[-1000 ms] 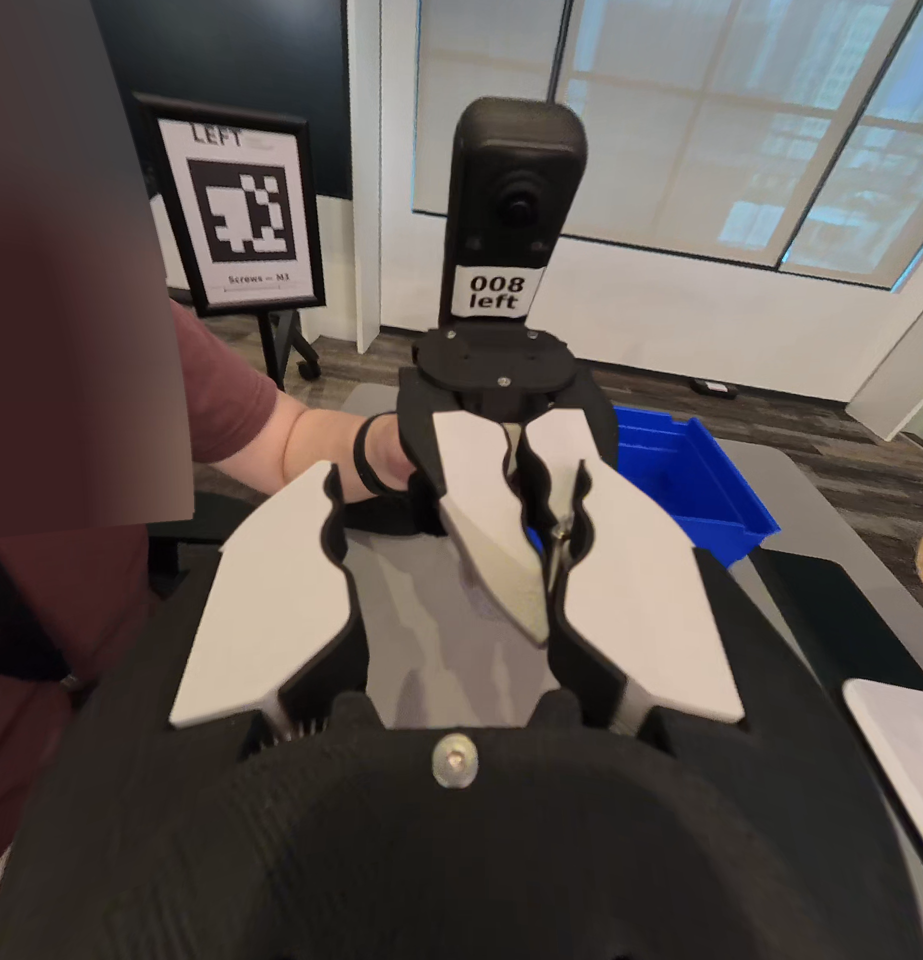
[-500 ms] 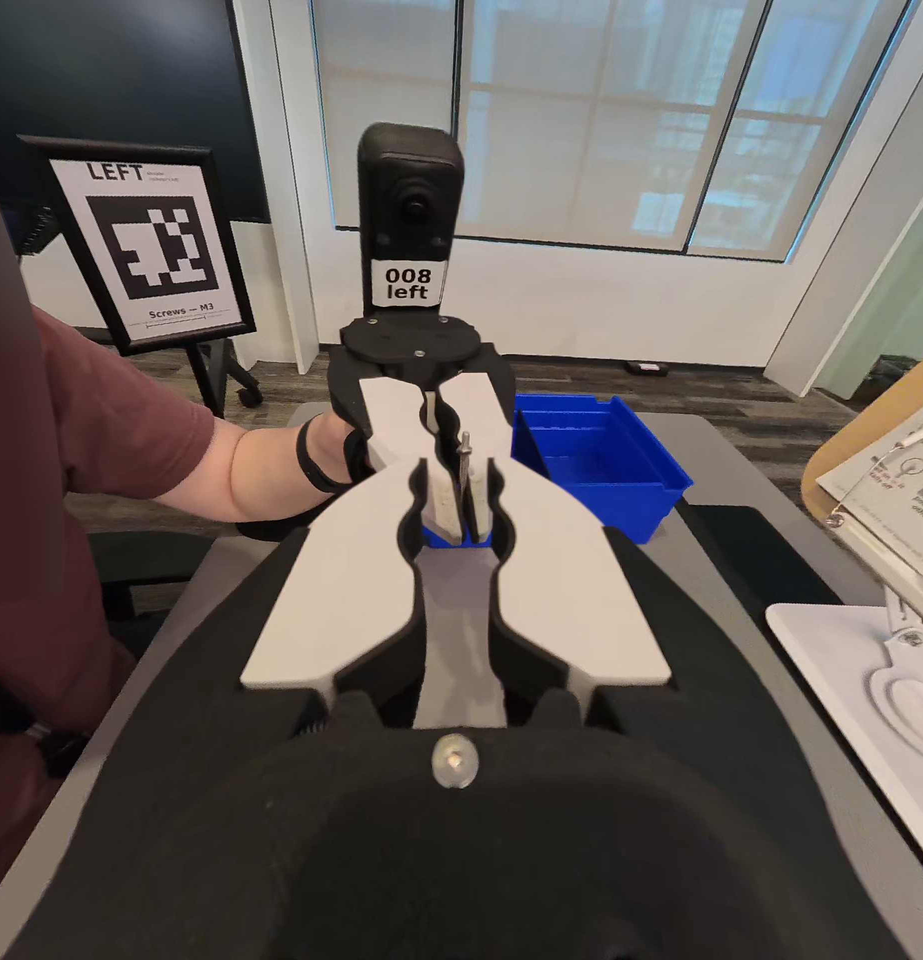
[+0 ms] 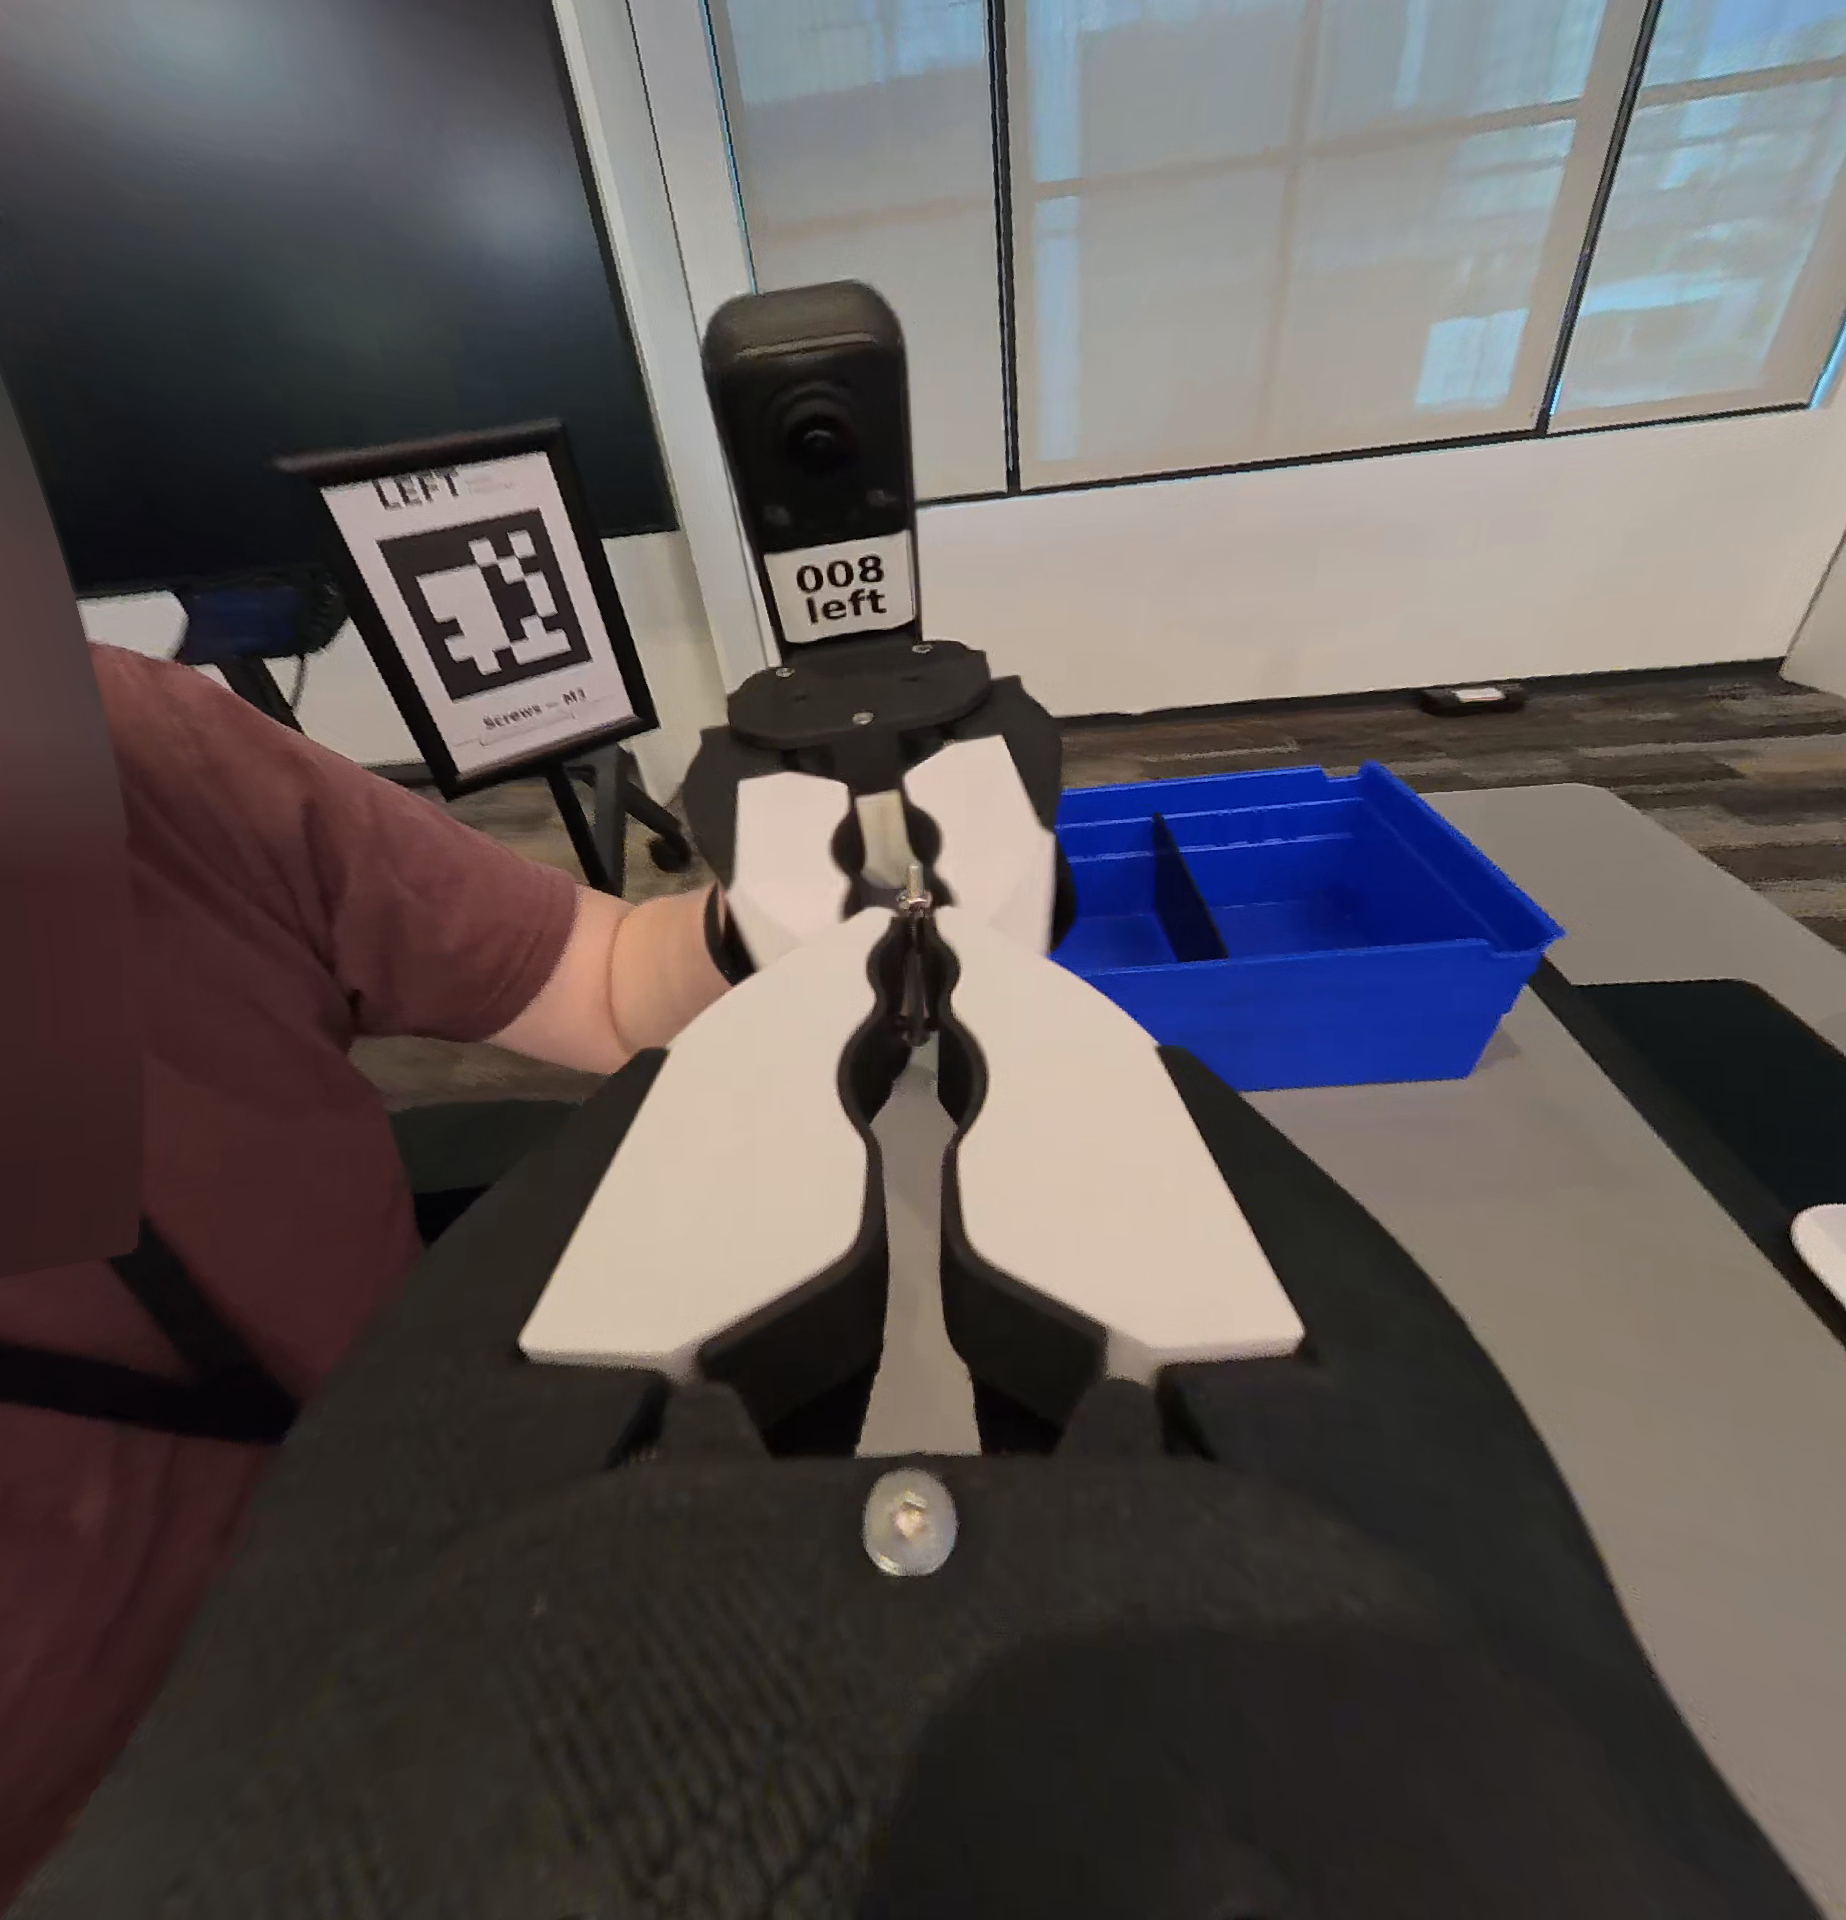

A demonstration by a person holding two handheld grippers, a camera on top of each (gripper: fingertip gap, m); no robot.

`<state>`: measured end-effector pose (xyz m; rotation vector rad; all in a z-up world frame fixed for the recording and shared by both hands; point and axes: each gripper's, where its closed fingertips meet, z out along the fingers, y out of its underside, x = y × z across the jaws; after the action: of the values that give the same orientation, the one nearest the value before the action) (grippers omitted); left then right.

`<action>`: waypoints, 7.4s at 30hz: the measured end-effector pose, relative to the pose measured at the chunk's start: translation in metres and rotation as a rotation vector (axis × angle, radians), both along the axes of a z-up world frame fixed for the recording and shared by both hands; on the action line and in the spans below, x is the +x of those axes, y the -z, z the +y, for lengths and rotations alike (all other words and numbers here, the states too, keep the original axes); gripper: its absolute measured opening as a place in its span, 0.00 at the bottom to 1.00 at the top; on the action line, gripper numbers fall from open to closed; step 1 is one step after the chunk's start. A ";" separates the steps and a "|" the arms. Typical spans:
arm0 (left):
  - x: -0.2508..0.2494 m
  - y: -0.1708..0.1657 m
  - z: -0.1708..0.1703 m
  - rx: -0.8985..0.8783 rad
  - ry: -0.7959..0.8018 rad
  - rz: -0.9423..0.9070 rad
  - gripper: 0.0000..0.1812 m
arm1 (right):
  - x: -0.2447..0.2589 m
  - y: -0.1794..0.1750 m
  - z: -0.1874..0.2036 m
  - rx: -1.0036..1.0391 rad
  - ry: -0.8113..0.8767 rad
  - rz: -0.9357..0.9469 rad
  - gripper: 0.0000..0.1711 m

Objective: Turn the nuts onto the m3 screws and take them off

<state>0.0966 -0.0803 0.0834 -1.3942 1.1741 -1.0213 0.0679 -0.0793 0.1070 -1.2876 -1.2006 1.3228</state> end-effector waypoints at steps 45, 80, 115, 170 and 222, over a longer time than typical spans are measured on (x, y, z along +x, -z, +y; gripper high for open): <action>-0.250 0.043 0.097 -0.312 -0.773 0.473 0.20 | 0.278 0.076 0.112 -0.258 1.258 -0.875 0.19; -0.312 0.232 0.085 -0.935 -0.706 1.095 0.07 | 0.255 0.095 0.109 -0.227 1.127 -0.981 0.23; -0.315 0.241 0.081 -0.941 -0.718 1.172 0.02 | 0.257 0.101 0.105 -0.240 1.113 -1.025 0.23; 0.046 0.248 0.062 -0.308 -0.166 1.098 0.01 | 0.256 0.103 0.097 -0.278 1.045 -1.024 0.23; -0.258 0.207 0.223 -0.017 -0.130 1.131 0.11 | 0.217 0.106 0.115 -0.175 0.897 -0.920 0.21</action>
<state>-0.1614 0.1429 -0.1239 -2.1036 1.8023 -0.0569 0.2853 0.0358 0.0010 -2.3109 -0.8357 0.1414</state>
